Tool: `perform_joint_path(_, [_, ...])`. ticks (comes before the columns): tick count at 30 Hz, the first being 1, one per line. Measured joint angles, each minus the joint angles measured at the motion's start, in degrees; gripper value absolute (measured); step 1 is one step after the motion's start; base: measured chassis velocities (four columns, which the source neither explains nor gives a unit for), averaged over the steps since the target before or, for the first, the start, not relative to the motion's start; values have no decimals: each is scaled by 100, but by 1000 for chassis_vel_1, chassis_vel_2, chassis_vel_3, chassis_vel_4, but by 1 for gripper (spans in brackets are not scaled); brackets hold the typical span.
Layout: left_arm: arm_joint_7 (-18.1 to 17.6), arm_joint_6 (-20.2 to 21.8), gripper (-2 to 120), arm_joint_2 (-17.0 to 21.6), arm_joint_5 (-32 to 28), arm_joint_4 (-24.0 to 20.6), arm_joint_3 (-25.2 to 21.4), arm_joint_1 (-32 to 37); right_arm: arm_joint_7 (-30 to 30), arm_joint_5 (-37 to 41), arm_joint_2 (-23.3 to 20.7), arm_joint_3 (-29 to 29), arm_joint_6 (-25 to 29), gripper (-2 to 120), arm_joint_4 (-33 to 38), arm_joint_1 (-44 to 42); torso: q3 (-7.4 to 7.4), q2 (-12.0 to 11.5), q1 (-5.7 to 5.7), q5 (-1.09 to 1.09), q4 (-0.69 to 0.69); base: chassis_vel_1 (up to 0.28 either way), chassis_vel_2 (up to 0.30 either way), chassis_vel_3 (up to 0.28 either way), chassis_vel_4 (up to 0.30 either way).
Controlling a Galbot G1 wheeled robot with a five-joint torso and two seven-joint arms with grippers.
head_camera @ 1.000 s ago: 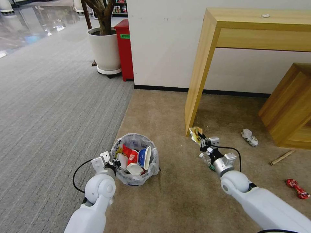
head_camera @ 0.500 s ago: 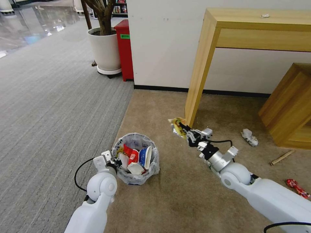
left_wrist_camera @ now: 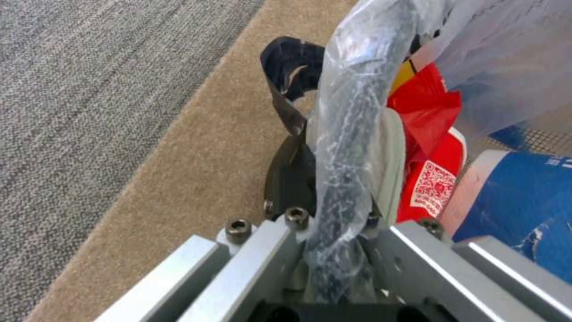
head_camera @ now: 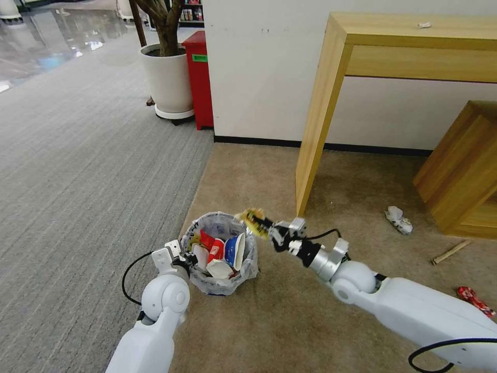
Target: Pick up the trash bin and place the garbage on the floor into it.
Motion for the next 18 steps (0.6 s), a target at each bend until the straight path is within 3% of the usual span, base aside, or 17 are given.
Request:
perform_joint_path(7, [-22,29,0,-81,3,-77,55,-16,13,-120,338,-503,44,0,-534,156,0,0,0,-1,0,0,0,0,0])
perform_joint_path(16, [-46,75,0,-126,5,-291,214,42,273,-335,821,-667,47,1,-1170,203,0,0,0,0,1,0,0,0,0])
perform_joint_path(18, [-47,76,0,-115,13,-304,220,73,343,-414,938,-674,43,8,-1344,203,0,0,0,0,1,0,0,0,0])
